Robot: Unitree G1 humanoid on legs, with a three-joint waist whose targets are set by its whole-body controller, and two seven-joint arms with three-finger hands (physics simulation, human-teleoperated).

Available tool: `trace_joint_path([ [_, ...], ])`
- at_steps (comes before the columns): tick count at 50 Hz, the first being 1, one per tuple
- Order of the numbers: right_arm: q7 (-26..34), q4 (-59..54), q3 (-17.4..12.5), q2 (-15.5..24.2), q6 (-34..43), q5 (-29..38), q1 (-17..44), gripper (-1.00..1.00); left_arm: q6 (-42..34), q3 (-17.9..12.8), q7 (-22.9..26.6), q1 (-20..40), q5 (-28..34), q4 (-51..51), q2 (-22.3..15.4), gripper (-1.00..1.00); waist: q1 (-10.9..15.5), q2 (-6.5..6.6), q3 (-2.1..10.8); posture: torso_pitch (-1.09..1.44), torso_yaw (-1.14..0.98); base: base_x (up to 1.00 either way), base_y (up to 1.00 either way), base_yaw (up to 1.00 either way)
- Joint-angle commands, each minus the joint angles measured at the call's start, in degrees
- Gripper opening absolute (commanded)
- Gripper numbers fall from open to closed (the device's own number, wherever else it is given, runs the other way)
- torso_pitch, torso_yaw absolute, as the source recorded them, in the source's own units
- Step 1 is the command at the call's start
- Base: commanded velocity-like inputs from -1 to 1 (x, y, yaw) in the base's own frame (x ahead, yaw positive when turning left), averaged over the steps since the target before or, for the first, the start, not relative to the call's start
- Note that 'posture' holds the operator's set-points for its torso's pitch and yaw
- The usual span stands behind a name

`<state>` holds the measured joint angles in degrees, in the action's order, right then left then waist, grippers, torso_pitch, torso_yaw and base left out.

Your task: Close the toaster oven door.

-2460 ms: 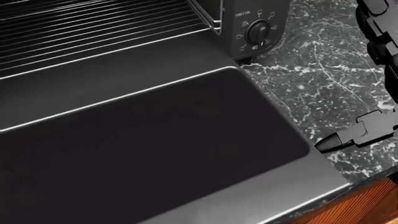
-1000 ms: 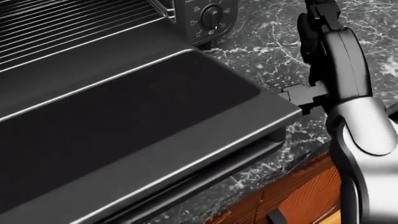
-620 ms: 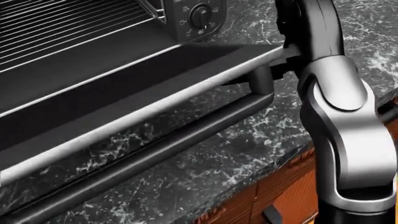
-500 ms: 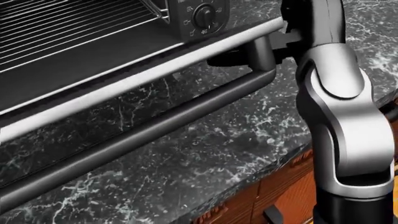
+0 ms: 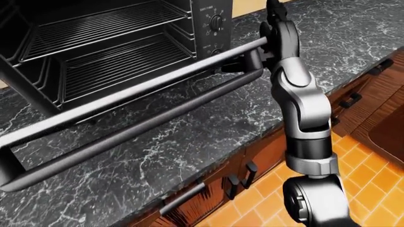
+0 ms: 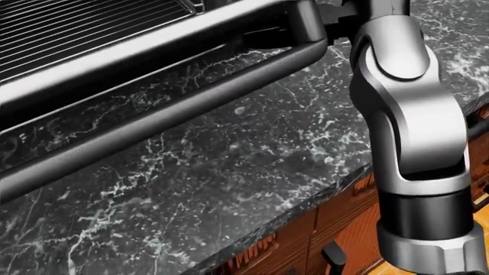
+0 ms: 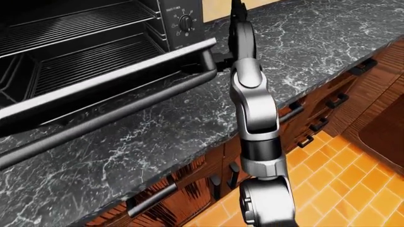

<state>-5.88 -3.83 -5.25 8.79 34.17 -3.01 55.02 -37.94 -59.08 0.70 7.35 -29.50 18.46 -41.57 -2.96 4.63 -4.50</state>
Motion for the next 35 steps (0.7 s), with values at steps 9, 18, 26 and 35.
trace_joint_path([
  [9,-1.2,-2.5,0.9,-0.2,-5.4,-0.7,6.8,1.0,2.7,-2.1,1.6,-0.2,2.0,1.2,-0.8,1.0,0.5,-0.01,1.49,0.0,0.0,0.0,0.0,0.0],
  [18,-1.6,-4.8,0.9,0.0,-6.1,-1.0,9.0,1.0,2.1,-3.2,3.1,-1.3,2.5,2.2,0.2,1.0,0.6,0.06,1.44,0.0,0.0,0.0,0.0,0.0],
  [26,-1.7,-7.0,0.8,0.3,-6.8,-1.0,10.8,1.0,0.9,-5.1,5.4,-3.7,2.9,5.4,3.2,1.0,0.6,0.08,1.35,0.0,0.0,0.0,0.0,0.0],
  [35,-2.0,-14.0,0.8,0.5,-10.3,-0.7,14.4,1.0,0.3,-5.9,6.7,-4.1,3.6,6.6,4.3,1.0,0.5,0.02,1.34,0.0,0.0,0.0,0.0,0.0],
])
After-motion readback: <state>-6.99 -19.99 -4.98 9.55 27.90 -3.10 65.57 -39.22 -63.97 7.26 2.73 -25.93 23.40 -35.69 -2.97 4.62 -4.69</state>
